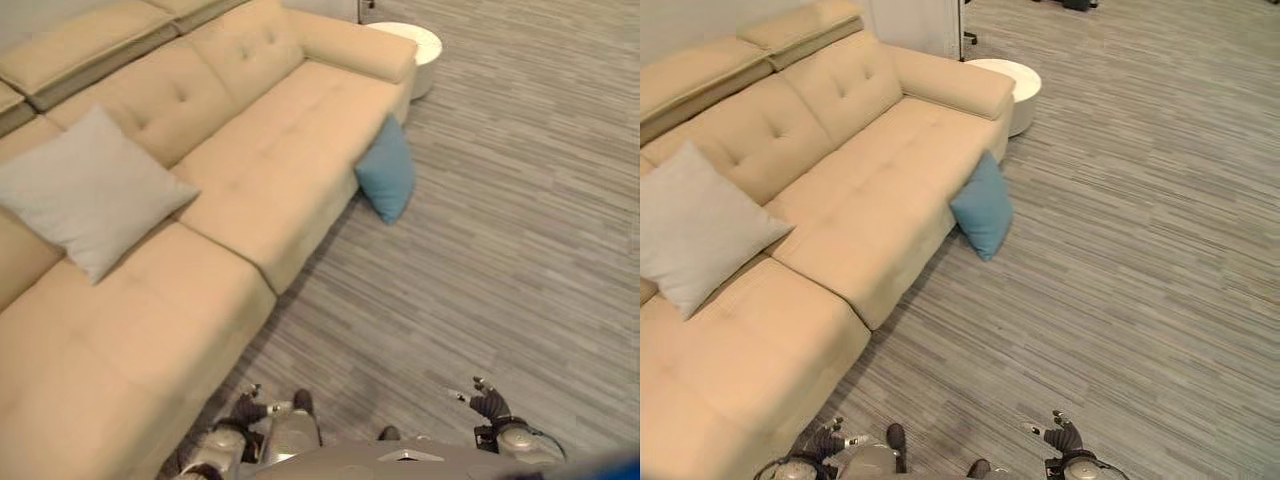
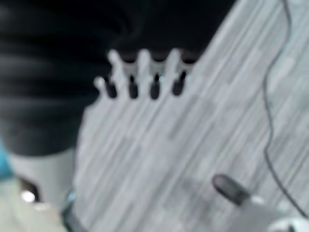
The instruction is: Pick up all the scattered cushions and arrange them neatly on the sofa.
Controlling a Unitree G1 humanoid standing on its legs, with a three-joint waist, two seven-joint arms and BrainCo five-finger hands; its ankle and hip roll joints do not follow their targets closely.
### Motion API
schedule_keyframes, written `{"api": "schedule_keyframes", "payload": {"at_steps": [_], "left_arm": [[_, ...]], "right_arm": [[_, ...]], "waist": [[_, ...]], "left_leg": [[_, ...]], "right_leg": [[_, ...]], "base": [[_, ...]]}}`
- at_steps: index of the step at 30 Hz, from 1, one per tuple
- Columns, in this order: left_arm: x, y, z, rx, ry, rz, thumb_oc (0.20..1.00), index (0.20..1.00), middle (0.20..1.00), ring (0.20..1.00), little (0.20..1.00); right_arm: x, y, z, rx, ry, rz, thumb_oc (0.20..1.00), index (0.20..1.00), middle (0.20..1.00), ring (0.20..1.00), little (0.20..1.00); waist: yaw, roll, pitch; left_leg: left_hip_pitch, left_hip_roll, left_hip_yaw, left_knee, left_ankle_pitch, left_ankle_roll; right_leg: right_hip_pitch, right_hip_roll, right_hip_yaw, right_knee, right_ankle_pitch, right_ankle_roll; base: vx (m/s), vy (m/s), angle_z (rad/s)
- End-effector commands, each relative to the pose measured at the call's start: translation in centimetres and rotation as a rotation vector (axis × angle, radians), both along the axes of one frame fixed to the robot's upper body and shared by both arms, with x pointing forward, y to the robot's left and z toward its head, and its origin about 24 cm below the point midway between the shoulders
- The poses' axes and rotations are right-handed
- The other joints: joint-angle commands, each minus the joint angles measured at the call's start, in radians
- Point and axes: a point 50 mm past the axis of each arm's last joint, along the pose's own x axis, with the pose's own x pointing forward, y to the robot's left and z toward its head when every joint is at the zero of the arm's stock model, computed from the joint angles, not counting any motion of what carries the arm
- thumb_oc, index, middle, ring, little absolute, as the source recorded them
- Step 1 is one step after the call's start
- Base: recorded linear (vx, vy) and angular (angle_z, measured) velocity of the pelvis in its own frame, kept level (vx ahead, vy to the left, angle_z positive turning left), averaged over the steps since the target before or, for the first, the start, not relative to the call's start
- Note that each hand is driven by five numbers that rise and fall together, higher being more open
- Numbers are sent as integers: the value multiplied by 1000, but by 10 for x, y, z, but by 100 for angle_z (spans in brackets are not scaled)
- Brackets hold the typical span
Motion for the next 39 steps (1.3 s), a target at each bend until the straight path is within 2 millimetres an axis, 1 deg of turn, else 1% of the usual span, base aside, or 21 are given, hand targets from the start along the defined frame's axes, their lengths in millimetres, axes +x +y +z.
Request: {"api": "schedule_keyframes", "payload": {"at_steps": [1, 3, 9, 11, 12, 13, 14, 16, 19, 22, 23, 25, 27, 29, 30, 32, 34, 35, 36, 37, 39], "left_arm": [[33, -34, 10, -85, -128, -51, 1000, 1000, 1000, 1000, 1000], [37, -37, 11, -87, -136, -70, 1000, 1000, 1000, 1000, 1000], [33, -35, 9, -77, -116, -58, 1000, 1000, 1000, 1000, 1000], [33, -29, 10, -73, -122, -15, 1000, 1000, 1000, 1000, 1000], [36, -26, 12, -73, -138, -6, 1000, 1000, 1000, 1000, 1000], [36, -26, 12, -73, -138, -5, 1000, 1000, 1000, 1000, 1000], [37, -25, 12, -66, -132, -10, 1000, 1000, 1000, 1000, 1000], [35, -22, 11, -59, -126, 3, 1000, 1000, 1000, 1000, 1000], [34, -20, 11, -58, -124, 5, 1000, 1000, 1000, 1000, 1000], [21, -17, 5, -48, -83, 16, 1000, 1000, 1000, 1000, 1000], [19, -18, 4, -47, -78, 17, 1000, 1000, 1000, 1000, 1000], [26, -21, 7, -70, -107, 36, 1000, 1000, 1000, 1000, 1000], [35, -25, 11, -83, -129, 7, 1000, 1000, 1000, 1000, 1000], [39, -26, 12, -91, -137, 6, 1000, 1000, 1000, 1000, 1000], [41, -28, 13, -88, -144, 4, 1000, 1000, 1000, 1000, 1000], [42, -28, 13, -90, -151, 7, 1000, 1000, 1000, 1000, 1000], [42, -29, 13, -85, -147, -14, 1000, 1000, 1000, 1000, 1000], [42, -29, 13, -85, -147, -14, 1000, 1000, 1000, 1000, 1000], [42, -29, 13, -78, -144, -22, 1000, 1000, 1000, 1000, 1000], [42, -28, 13, -69, -140, -32, 1000, 1000, 1000, 1000, 1000], [42, -28, 13, -69, -136, -37, 1000, 1000, 1000, 1000, 1000]], "right_arm": [[38, -7, 17, -25, -129, 19, 1000, 1000, 1000, 1000, 1000], [38, -6, 16, -26, -124, 33, 1000, 1000, 1000, 1000, 1000], [36, -2, 14, -9, -112, 20, 1000, 1000, 1000, 1000, 1000], [37, 1, 13, 2, -112, 12, 1000, 1000, 1000, 1000, 1000], [38, 1, 13, 9, -118, 4, 1000, 1000, 1000, 1000, 1000], [38, 1, 13, 9, -118, 4, 1000, 1000, 1000, 1000, 1000], [37, 1, 13, 8, -114, 5, 1000, 1000, 1000, 1000, 1000], [35, -1, 13, 1, -107, 9, 1000, 1000, 1000, 1000, 1000], [38, -4, 15, -8, -120, 13, 1000, 1000, 1000, 1000, 1000], [35, -5, 14, -6, -106, 14, 1000, 1000, 1000, 1000, 1000], [34, -5, 13, -6, -105, 17, 1000, 1000, 1000, 1000, 1000], [34, -5, 14, -4, -112, 15, 1000, 1000, 1000, 1000, 1000], [35, -5, 14, -12, -113, 21, 1000, 1000, 1000, 1000, 1000], [38, -5, 16, -13, -124, 22, 1000, 1000, 1000, 1000, 1000], [40, -5, 17, -19, -122, 39, 1000, 1000, 1000, 1000, 1000], [40, -6, 17, -25, -119, 44, 1000, 1000, 1000, 1000, 1000], [42, -5, 17, -24, -123, 51, 1000, 1000, 1000, 1000, 1000], [42, -5, 17, -25, -123, 51, 1000, 1000, 1000, 1000, 1000], [42, -4, 17, -27, -123, 56, 1000, 1000, 1000, 1000, 1000], [42, -3, 17, -27, -123, 60, 1000, 1000, 1000, 1000, 1000], [42, -2, 16, -26, -122, 64, 1000, 1000, 1000, 1000, 1000]], "waist": [[58, -6, 79], [69, -8, 68], [67, 12, 57], [78, 21, 63], [62, 28, 72], [62, 27, 72], [59, 28, 72], [73, 27, 61], [76, 27, 60], [61, 18, 56], [60, 14, 49], [54, 2, 40], [55, -12, 62], [64, -16, 78], [80, -14, 92], [83, -18, 90], [90, -21, 83], [95, -19, 88], [101, -10, 81], [115, 7, 73], [120, 13, 73]], "left_leg": [[9, -183, -187, 75, -187, 36], [-10, -226, -217, 38, -180, 48], [59, -222, -201, -27, -184, 75], [93, -214, -186, -48, -191, 98], [116, -205, -196, -58, -193, 113], [116, -206, -196, -58, -193, 114], [136, -201, -189, -63, -210, 119], [157, -191, -178, -76, -229, 113], [175, -179, -178, -85, -243, 103], [224, -167, -181, -80, -276, 80], [232, -158, -180, -61, -279, 68], [177, -118, -167, 122, -197, 11], [96, -63, -143, 293, -118, -14], [64, -70, -153, 356, -116, -11], [21, -102, -153, 381, -146, -2], [-12, -128, -148, 339, -155, 8], [-65, -136, -81, 179, -178, 39], [-57, -134, -77, 181, -182, 38], [-80, -136, -56, 97, -136, 41], [-114, -147, -39, 8, -53, 30], [-127, -146, -14, -36, -23, 22]], "right_leg": [[28, -19, 120, -70, 144, 123], [31, -2, 162, -77, 147, 126], [-4, 3, 191, 48, 125, 135], [-56, -35, 152, 169, 163, 181], [-107, -39, 155, 269, 181, 210], [-108, -40, 155, 272, 179, 210], [-124, -91, 96, 269, 192, 205], [-122, -136, 37, 170, 189, 172], [-147, -164, 32, 76, 232, 171], [-141, -181, 22, -9, 279, 194], [-123, -163, 30, -29, 272, 185], [-70, -126, -1, -50, 249, 151], [-25, -110, -27, -68, 226, 114], [-8, -104, -35, -78, 217, 102], [20, -86, -30, -99, 203, 99], [27, -84, -28, -110, 202, 105], [54, -63, -32, -123, 182, 118], [59, -62, -28, -123, 181, 118], [72, -41, -25, -122, 166, 121], [99, 1, -9, -118, 138, 116], [115, 20, -5, -117, 124, 115]], "base": [[99, -109, -147], [109, -54, -146], [102, 37, -68], [108, 63, -81], [107, 47, -77], [125, 6, -101], [106, -49, -69], [172, -147, -5], [173, -161, -61], [283, -230, -4], [415, -420, 33], [259, -394, 36], [110, -358, 49], [95, -241, 42], [116, -152, -4], [186, -159, -9], [280, -134, -5], [269, -85, -5], [321, -78, -2], [321, -80, 0], [291, -65, 8]]}}
